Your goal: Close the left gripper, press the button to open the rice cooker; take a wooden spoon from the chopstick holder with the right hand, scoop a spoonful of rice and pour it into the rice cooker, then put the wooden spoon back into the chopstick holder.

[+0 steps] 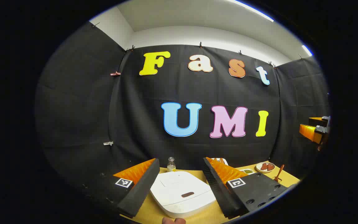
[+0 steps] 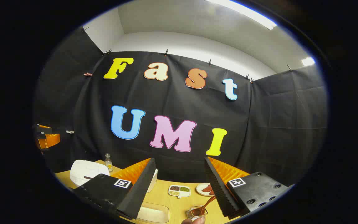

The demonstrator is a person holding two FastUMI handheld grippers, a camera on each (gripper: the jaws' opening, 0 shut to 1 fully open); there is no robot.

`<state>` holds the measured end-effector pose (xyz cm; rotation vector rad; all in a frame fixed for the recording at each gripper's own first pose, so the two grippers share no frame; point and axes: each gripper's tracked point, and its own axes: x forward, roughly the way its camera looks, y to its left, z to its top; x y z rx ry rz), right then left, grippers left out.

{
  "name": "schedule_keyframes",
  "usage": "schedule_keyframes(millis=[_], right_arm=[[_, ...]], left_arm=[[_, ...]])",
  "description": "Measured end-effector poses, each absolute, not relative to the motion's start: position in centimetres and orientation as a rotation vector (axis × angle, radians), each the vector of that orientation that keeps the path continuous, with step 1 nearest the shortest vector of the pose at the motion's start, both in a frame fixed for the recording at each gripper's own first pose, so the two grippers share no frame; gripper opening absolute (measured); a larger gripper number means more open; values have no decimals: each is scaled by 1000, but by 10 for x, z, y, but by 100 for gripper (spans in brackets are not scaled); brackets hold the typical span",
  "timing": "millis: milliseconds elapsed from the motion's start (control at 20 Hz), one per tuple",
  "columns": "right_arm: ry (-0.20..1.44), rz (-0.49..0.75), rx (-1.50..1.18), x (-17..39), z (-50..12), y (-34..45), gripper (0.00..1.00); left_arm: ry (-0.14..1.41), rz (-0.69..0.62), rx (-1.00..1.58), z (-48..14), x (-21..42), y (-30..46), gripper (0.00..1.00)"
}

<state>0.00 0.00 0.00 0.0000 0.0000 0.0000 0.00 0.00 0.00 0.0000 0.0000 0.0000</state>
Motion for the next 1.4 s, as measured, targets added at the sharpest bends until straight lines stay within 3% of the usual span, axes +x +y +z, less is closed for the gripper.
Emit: schedule_keyframes(millis=[900,1400], right_arm=[[11,23,-10,25,-40,11,97],[61,95,23,44,-94,9,97]], left_arm=[[-48,-57,-27,-27,36,-37,95],[-2,149,7,-74,88,-24,95]])
